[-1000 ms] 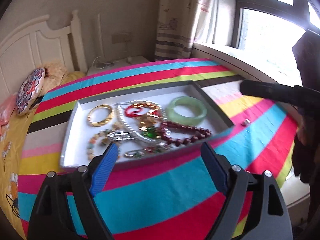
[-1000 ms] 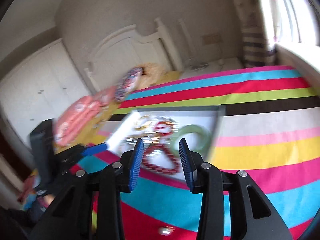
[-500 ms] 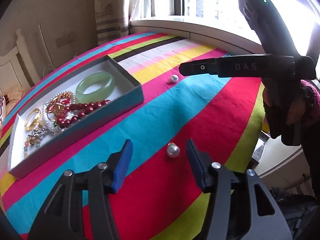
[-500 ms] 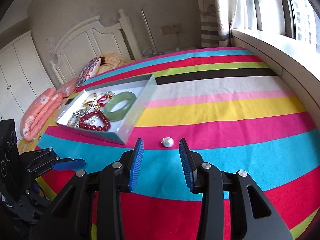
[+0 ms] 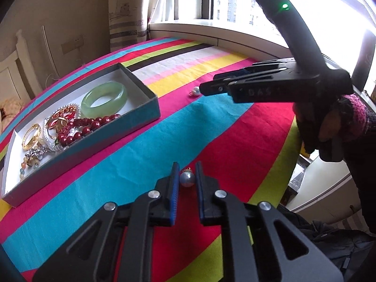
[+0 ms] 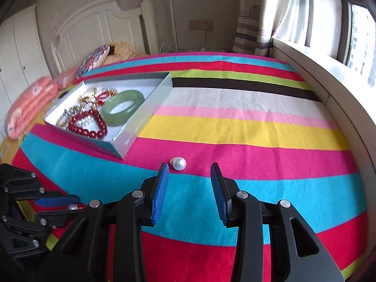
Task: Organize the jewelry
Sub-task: 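Close the left tool on a white pearl while the right tool grasps another white pearl, then carry the pearl into the tray with the left tool while the right tool carries its pearl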
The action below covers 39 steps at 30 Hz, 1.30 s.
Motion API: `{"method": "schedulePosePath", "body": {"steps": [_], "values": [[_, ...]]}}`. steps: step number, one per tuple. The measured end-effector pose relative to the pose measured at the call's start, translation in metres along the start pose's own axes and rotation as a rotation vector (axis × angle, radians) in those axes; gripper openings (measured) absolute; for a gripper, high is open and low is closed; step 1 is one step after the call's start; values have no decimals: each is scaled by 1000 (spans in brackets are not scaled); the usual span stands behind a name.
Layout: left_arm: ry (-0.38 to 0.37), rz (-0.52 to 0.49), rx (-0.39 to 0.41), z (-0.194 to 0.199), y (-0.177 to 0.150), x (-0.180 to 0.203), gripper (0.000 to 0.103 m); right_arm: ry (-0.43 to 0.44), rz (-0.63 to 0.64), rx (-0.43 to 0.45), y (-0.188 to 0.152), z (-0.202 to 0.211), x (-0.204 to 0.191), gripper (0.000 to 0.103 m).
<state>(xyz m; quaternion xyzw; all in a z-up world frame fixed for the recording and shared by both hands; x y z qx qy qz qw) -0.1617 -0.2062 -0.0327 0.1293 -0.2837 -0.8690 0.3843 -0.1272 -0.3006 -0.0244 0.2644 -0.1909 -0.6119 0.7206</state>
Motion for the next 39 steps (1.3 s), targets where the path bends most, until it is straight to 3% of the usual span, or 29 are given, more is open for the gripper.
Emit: {"method": "schedulePosePath", "body": {"steps": [11,12,15,23,39], "values": [[-21,48,11,4,-2,-13,13,-51,160,-87,12,-20,-19,37],[-21,49,10,3,-2,-13,13,-51,169,-90,12,-21,-20,35],[-20,53,9,4,-4,-14,13,-40,188,-92,10,-19,-24,14],[-7,72,24,12,-7,-22,13,20,144,-3,-1,4,-34,14],[82,158,82,45,-7,-68,13,92,164,117,25,35,-76,14]]}}
Point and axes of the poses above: each gripper's, at about its wrist camera, not at the fingertips, and z roughly against the way its jaws point, x to its right, y to its top, the point moved 4 cm from there along -z, roughly the way its jaws point, and after that the axes turned 6 degrees about -x, right-handed, at the moved point
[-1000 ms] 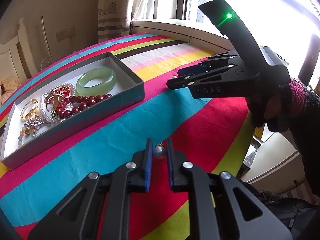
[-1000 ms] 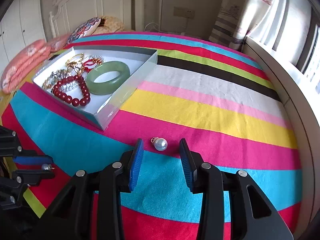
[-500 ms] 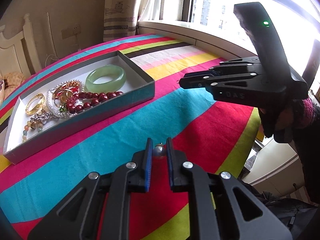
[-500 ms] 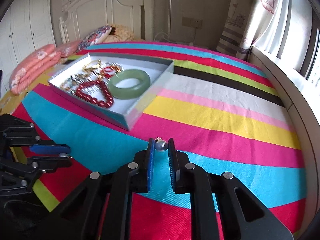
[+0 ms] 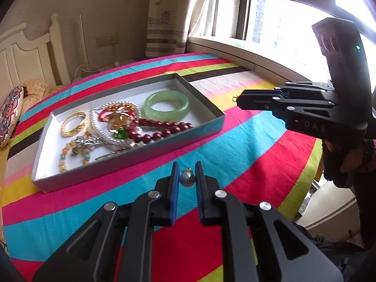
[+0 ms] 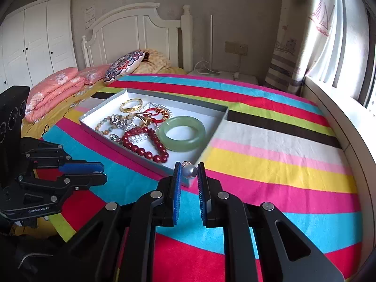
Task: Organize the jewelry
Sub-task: 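Carry the pearl into the tray with the left tool while the right tool carries its pearl, then open the left tool to drop the pearl in the tray while the right tool releases its pearl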
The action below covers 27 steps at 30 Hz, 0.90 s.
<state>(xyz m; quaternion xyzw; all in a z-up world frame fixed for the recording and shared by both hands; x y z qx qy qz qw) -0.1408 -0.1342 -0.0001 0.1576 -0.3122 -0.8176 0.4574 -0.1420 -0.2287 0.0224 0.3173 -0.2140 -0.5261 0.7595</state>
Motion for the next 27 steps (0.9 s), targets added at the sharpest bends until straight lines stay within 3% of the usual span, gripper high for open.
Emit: {"method": "schedulePosePath", "body": {"steps": [12,20,27], "values": [[94,39,27,17,10,-47,13,48,53,34,36,-14,-40,14],[157,147,66,29,22,-105,13,96,88,45,61,-34,-76,14],[190,229,45,13,33,-147,13,137,125,6,79,-71,-107,14]]}}
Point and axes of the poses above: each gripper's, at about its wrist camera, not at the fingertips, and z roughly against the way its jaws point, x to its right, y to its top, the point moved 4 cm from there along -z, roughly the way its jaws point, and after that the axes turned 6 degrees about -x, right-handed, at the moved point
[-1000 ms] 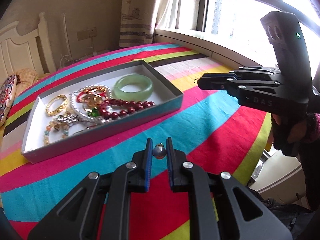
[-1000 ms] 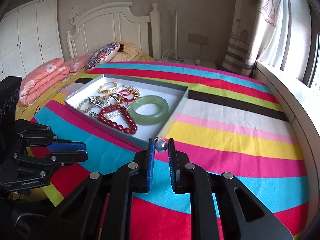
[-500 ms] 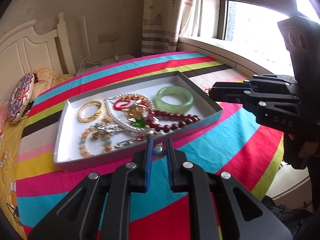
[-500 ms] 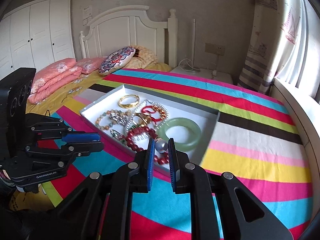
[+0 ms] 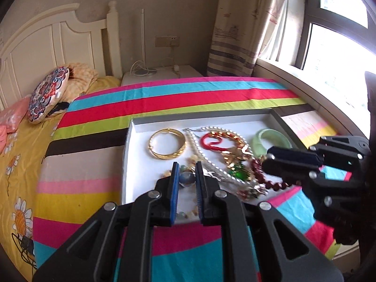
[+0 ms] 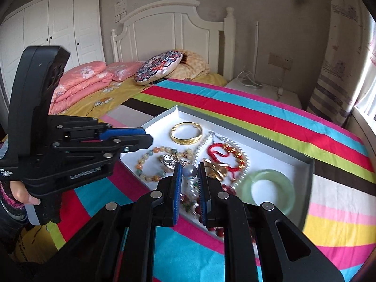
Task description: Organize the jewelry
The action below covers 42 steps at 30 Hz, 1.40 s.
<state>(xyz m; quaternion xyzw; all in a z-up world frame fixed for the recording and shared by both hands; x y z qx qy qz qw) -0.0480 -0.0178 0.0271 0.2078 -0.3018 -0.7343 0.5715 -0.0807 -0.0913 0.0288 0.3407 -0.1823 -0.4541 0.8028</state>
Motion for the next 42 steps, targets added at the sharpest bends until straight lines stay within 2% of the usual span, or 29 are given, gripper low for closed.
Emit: {"method": "schedulePosePath", "body": {"steps": [5,6,7,8,9,10,11,12,15,16,18,21,23,28,30,33,38,42], "values": [[18,43,-15,-15,5,-14,13,9,32,-24,12,-25,-12,14],[27,49,-12,-17,6,-15,18,2,38,-29,13,-29,-13,15],[37,58,-9,-18,6,-18,32,-19,42,-31,14,-34,-13,16],[43,64,-1,-19,6,-20,41,-32,39,-31,15,-37,-11,18],[58,75,16,-16,6,-23,57,-35,30,-28,14,-37,-9,25],[77,84,37,-13,5,-25,71,-29,8,-19,13,-35,-6,38],[91,89,52,-10,5,-28,76,-28,-16,-2,11,-31,-2,47],[108,92,66,-6,4,-29,82,-35,-29,10,10,-27,2,61],[157,115,95,8,-2,-32,97,-75,-89,60,3,-8,14,67],[170,130,107,14,-5,-31,101,-96,-130,70,-3,0,20,76],[183,131,117,22,-11,-28,101,-124,-185,85,-13,11,25,87],[212,145,149,36,-20,-21,101,-187,-260,105,-25,25,30,87],[183,154,169,42,-24,-16,101,-223,-292,115,-31,30,29,87],[132,193,159,43,-28,-17,101,-297,-320,142,-36,37,22,87],[161,211,162,43,-33,-18,101,-321,-357,147,-38,38,21,87],[152,226,157,41,-39,-17,101,-343,-394,130,-43,36,16,87],[152,185,140,32,-44,-13,101,-378,-411,139,-53,33,12,87],[146,198,181,38,-44,-16,101,-385,-423,164,-58,35,18,87]]}}
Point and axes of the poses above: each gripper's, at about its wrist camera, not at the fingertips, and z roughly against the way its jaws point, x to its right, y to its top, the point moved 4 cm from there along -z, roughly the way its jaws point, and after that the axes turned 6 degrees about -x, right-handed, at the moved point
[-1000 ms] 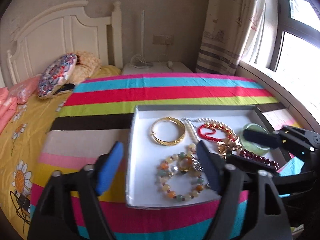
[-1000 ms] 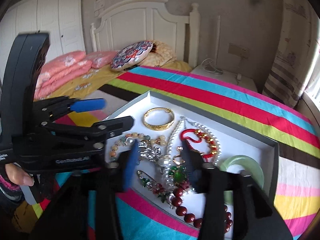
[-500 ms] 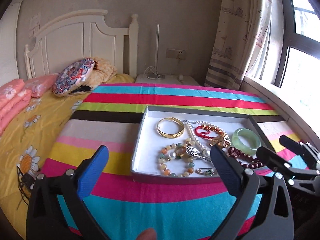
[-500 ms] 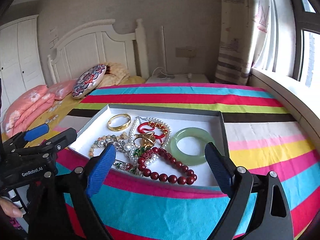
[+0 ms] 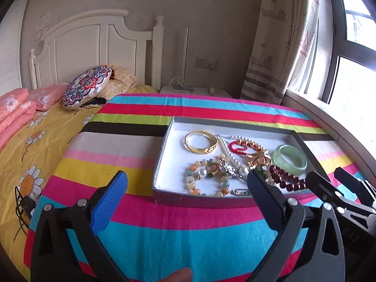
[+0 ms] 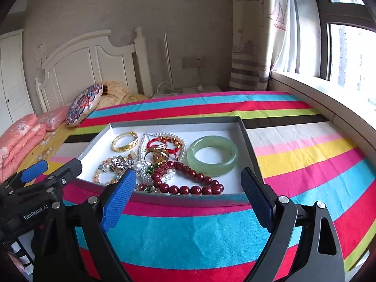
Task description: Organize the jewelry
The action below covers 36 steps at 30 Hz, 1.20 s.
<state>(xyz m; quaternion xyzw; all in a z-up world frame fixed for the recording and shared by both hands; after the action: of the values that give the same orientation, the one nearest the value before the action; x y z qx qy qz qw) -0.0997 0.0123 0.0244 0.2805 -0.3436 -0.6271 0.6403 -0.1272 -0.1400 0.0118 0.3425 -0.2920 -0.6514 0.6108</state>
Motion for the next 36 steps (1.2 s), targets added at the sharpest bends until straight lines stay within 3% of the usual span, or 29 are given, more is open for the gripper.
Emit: {"method": "schedulePosePath", "body": {"steps": [6,16,36], "values": [[-2,12,33,3,3,-2,101,9,34,39,0,4,-5,87],[105,-69,75,10,2,13,101,1,11,43,-1,3,-3,87],[94,-74,83,14,4,9,101,-38,-13,28,-3,-3,-2,88]]}}
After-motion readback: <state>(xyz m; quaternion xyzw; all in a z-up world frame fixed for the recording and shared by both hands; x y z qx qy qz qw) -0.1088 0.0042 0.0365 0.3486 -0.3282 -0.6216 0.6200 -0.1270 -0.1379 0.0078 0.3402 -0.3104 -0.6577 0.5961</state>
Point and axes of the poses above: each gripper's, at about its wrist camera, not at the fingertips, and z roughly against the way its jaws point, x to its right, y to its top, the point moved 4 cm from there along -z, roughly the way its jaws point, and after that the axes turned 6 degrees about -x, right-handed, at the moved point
